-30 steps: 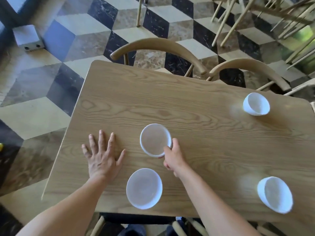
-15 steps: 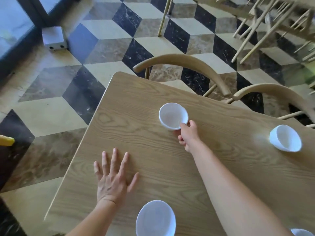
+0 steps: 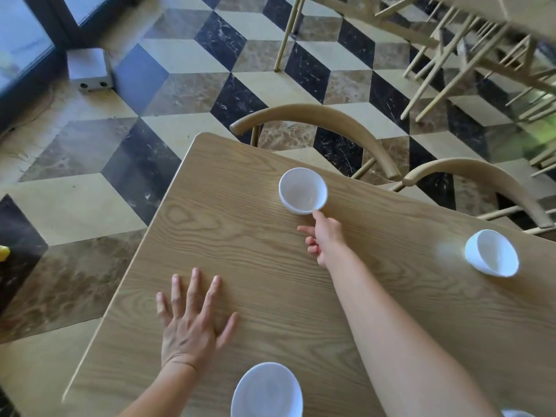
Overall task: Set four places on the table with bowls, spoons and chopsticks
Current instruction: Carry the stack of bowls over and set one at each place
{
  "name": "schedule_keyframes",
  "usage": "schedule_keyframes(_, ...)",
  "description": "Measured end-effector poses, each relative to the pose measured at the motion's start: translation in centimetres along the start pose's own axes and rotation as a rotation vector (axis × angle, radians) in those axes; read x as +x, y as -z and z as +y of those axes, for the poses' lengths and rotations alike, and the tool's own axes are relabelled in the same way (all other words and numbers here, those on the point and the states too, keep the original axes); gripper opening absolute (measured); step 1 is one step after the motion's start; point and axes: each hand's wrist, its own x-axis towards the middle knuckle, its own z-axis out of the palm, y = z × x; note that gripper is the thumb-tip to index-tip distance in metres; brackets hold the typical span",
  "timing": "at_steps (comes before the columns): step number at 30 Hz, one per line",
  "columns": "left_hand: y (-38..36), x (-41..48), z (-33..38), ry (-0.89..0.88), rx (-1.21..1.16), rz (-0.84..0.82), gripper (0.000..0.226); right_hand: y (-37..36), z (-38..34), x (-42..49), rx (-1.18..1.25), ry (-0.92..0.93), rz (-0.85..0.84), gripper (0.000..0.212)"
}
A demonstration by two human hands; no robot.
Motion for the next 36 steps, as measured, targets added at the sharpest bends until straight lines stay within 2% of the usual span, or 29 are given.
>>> schedule_keyframes(6, -0.2, -0.1, -0.1, 0.011, 0.044, -0.027, 0.082, 4.8, 7.4, -4.8, -0.202, 0.002, 0.052, 0.011)
schedule_keyframes(12, 0.9, 0.2, 0.2, 0.064, 0.106, -0.196, 0.083, 11.9, 13.9, -10.4, -0.327, 0.016, 0.176, 0.014)
schedule_keyframes(15, 4.0, 0.6, 1.0, 0.068, 0.088, -0.298, 0.064, 14.7, 15.3, -13.2, -0.435, 0.029, 0.192, 0.014)
schedule_keyframes(17, 6.6, -0.4, 2.2, 0.06, 0.03, -0.274, 0.045, 16.4, 15.7, -15.1, -0.504, 0.073, 0.209, 0.012)
schedule_keyframes(22, 11.7, -6.9, 8.9, -0.048, 0.009, -0.106, 0.037, 21.8, 15.4, -20.6, -0.746, 0.251, 0.375, 0.017)
schedule_keyframes(28, 13.9, -17.3, 19.9, -0.203, 0.062, 0.025, 0.033, 32.1, 17.4, -27.4, -0.861, 0.5, 0.396, 0.019)
schedule_keyframes(32, 12.8, -25.0, 27.4, -0.255, 0.069, 0.057, 0.037, 41.1, 21.1, -30.8, -0.901, 0.6, 0.433, 0.019)
schedule_keyframes(36, 10.3, -32.5, 33.7, -0.297, 0.08, 0.009, 0.039, 49.2, 25.9, -33.0, -0.926, 0.624, 0.488, 0.012)
